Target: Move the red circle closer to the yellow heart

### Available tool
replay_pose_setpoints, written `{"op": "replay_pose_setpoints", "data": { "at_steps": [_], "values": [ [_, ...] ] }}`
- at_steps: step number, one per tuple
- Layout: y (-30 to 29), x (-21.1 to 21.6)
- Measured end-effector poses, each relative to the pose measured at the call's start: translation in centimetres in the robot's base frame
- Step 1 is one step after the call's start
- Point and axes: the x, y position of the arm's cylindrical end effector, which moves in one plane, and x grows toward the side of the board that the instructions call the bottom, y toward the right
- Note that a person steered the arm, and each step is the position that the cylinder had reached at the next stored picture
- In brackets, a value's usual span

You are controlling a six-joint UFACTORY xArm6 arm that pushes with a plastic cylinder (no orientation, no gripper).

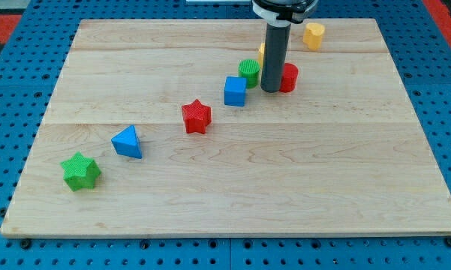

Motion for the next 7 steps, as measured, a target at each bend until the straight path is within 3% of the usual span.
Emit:
{"op": "replay_pose_setpoints", "data": {
  "at_steps": [7],
  "values": [
    [7.3,-1.6]
  ]
}}
